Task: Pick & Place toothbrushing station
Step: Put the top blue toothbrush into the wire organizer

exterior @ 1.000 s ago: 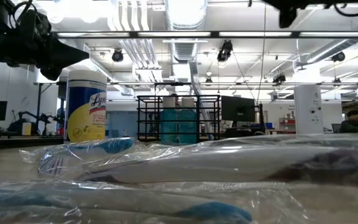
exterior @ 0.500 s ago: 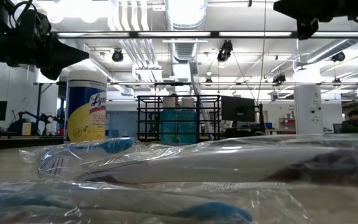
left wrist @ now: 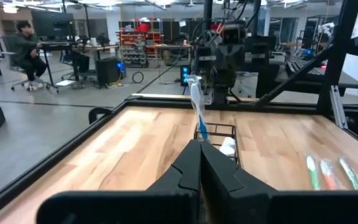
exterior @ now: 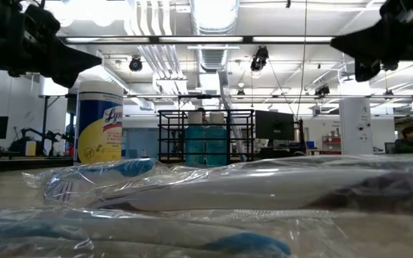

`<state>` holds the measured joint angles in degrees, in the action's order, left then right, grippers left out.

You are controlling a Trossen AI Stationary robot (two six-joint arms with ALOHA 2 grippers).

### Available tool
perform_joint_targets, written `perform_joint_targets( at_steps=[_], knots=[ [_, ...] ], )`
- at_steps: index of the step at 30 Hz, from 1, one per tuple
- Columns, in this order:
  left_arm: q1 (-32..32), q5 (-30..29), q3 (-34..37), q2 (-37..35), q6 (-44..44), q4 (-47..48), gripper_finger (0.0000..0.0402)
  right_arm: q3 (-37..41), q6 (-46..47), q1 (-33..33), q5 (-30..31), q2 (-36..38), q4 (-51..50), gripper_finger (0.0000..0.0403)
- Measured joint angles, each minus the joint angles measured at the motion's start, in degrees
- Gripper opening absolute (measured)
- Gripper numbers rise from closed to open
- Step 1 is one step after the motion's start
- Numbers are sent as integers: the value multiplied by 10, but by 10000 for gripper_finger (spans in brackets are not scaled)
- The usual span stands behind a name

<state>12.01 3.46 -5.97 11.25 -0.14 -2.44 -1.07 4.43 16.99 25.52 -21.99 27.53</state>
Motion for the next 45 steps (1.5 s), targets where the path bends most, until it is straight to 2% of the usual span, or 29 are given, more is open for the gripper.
perform_joint_targets(
  at_steps=[7,11,14,19,23,25,28,30,35,39,45],
  knots=[
    [-2,13,-47,44,15,11,5,6,9,0,2,17,-10,8],
    [-20,75,-119,112,23,63,3,6,10,0,2,22,-9,8],
    [-74,101,-190,190,8,124,4,6,10,0,2,20,-11,8],
    [-223,30,-301,341,0,222,9,6,16,0,1,20,-11,8],
    [-320,16,-379,464,1,290,51,6,17,0,1,20,-11,8],
    [-342,17,-411,515,8,321,83,6,17,0,0,20,-11,8],
    [-349,15,-458,579,21,319,135,6,28,0,0,20,-11,8],
    [-349,17,-470,619,22,339,166,6,30,0,0,20,-11,8],
    [-350,35,-478,677,15,296,216,6,38,0,-1,18,-12,8],
    [-352,36,-470,729,11,304,226,6,37,0,-2,16,-14,8],
    [-356,23,-471,797,-29,294,216,5,36,0,-2,16,-17,8]
  ],
)
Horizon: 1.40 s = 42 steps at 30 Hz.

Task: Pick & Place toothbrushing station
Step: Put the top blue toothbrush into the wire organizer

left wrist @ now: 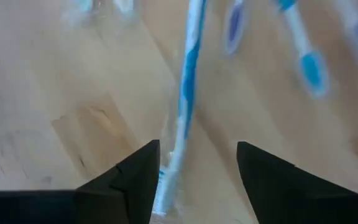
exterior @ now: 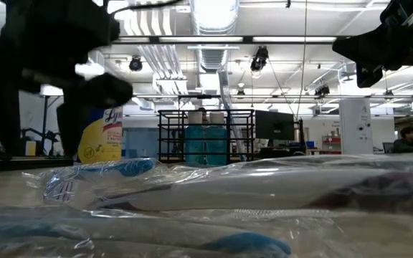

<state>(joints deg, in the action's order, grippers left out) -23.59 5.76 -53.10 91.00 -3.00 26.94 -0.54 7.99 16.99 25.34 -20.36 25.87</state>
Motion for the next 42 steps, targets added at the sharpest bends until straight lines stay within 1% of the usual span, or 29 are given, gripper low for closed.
perform_joint_targets(
  at_steps=[5,9,13,16,18,20,23,24,26,29,31,32,36,39,42],
  knots=[
    [1,-5,-1,34,-25,-10,205,0,0,0,0,0,0,8],
    [1,-6,-1,48,-44,-21,197,0,-1,0,0,0,0,9],
    [1,-30,-1,57,-57,-25,179,0,0,0,0,0,0,8],
    [1,-30,-1,60,-66,-28,154,0,5,0,0,0,0,8],
    [1,-30,-1,59,-72,-29,128,0,5,0,0,0,1,8],
    [1,-32,-1,55,-78,-29,95,0,4,0,0,0,1,8],
    [1,-43,0,41,-91,-18,34,0,6,0,0,0,3,9],
    [1,-49,0,32,-93,-14,21,0,6,0,0,0,5,8],
    [1,-64,-2,14,-94,4,17,0,6,0,0,0,10,8],
    [-1,-97,-11,-18,-101,43,27,0,2,0,1,0,26,8],
    [-4,-133,-26,-45,-108,89,27,0,0,0,1,0,38,8],
    [-8,-162,-36,-58,-110,112,24,-1,0,0,0,0,40,8],
    [-35,-307,-79,-112,-145,196,15,-28,8,0,-1,-10,23,8],
    [-64,-434,-104,-143,-224,218,15,-75,11,0,-1,-33,-31,8],
    [-93,-565,-114,-160,-325,213,16,-144,29,0,-3,-82,-110,8]
  ],
)
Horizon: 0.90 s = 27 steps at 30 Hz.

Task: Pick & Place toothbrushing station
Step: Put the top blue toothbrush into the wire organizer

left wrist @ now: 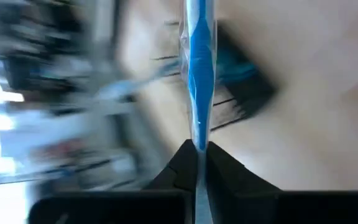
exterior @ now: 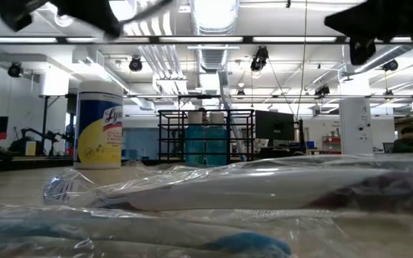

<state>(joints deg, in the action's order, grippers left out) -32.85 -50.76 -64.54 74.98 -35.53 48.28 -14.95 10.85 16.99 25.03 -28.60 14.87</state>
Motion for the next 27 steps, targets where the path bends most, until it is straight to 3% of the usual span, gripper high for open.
perform_joint_targets(
  at_steps=[4,9,17,22,27],
  knots=[
    [-7,-113,-3,-2,-103,-8,19,-103,10,-1,-17,-94,-97,9],
    [-4,-157,-3,9,-161,-15,17,-241,-8,-1,-37,-219,-158,18],
    [-4,-236,-3,22,-272,-95,17,-458,-17,-43,-101,-395,-266,129],
    [-4,-233,-12,21,-314,-154,17,-553,-9,-99,-209,-495,-308,191],
    [-3,-232,-27,21,-322,-155,17,-614,-2,-154,-340,-579,-318,213]
  ],
)
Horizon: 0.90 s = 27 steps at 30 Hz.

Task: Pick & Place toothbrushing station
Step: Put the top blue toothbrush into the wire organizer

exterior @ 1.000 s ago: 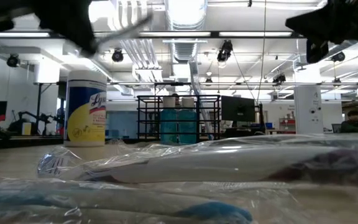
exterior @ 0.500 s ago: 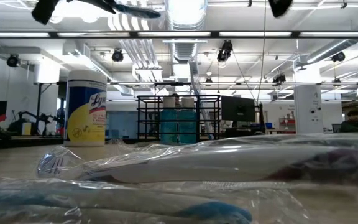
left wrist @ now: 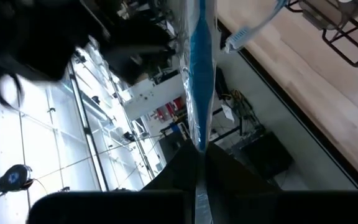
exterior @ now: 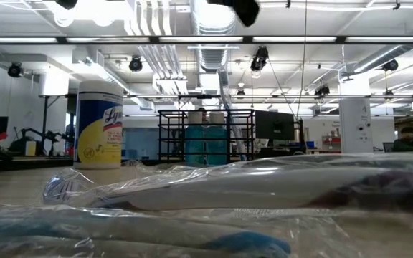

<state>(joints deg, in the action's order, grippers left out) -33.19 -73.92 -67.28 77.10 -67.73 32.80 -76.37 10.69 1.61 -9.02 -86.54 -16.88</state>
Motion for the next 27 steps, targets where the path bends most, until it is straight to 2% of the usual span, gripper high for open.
perform_joint_targets(
  at_steps=[5,7,9,16,24,27],
  knots=[
    [3,3,-1,0,-1,1,17,-63,24,-44,-91,-55,0,215],
    [6,4,-1,0,-1,1,17,-90,34,-56,-143,-79,-14,215],
    [10,4,-1,0,-5,-1,17,-118,40,-60,-169,-104,-37,215],
    [24,7,-1,0,-7,-12,17,-184,9,-59,-186,-164,-89,215],
    [28,4,-1,-1,-4,-13,17,-200,-6,-59,-196,-171,-94,213],
    [32,4,-1,-1,-4,-13,17,-200,-17,-56,-196,-173,-105,194]
  ],
)
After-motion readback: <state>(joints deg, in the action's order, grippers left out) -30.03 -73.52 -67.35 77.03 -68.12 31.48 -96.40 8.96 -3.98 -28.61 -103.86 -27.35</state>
